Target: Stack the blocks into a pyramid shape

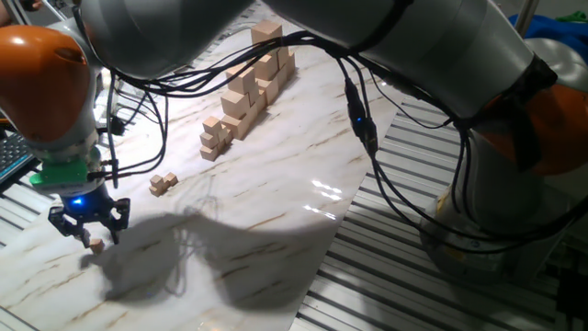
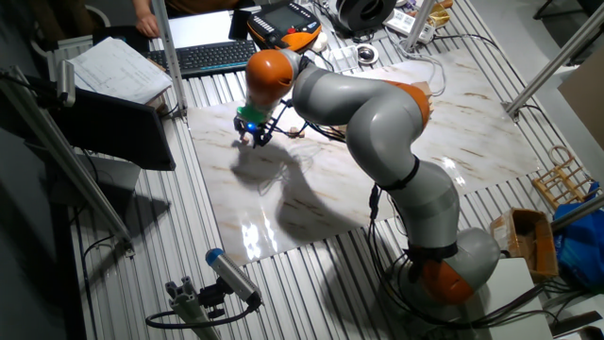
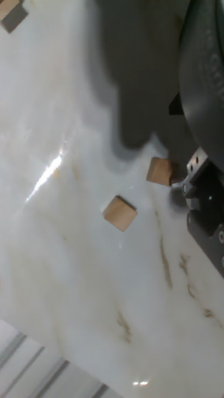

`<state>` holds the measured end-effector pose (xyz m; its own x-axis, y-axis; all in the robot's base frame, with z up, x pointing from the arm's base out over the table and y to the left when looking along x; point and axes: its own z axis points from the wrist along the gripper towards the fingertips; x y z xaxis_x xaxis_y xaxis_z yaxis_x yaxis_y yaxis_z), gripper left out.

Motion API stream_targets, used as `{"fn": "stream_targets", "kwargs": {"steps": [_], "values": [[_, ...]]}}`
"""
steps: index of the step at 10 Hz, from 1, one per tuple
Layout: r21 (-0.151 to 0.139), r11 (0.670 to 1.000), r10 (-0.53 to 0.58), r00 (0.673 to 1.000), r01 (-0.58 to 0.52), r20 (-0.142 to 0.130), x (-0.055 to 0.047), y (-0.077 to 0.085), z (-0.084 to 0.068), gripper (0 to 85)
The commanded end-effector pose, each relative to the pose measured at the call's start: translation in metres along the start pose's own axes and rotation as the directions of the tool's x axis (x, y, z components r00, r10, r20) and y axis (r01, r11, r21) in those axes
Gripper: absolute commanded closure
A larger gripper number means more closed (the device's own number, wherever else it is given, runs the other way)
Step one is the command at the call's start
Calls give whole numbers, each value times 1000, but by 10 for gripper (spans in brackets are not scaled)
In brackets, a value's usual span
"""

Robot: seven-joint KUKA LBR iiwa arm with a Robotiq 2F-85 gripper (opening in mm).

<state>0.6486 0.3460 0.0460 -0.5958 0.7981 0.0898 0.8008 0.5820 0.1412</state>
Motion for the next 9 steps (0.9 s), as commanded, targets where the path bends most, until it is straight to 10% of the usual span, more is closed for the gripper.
{"fn": "stream_targets", "kwargs": {"steps": [1,9], "values": [[-8,999,51,999,-51,6,0,0,0,340],[-51,988,150,988,-148,37,-4,7,12,340]]}}
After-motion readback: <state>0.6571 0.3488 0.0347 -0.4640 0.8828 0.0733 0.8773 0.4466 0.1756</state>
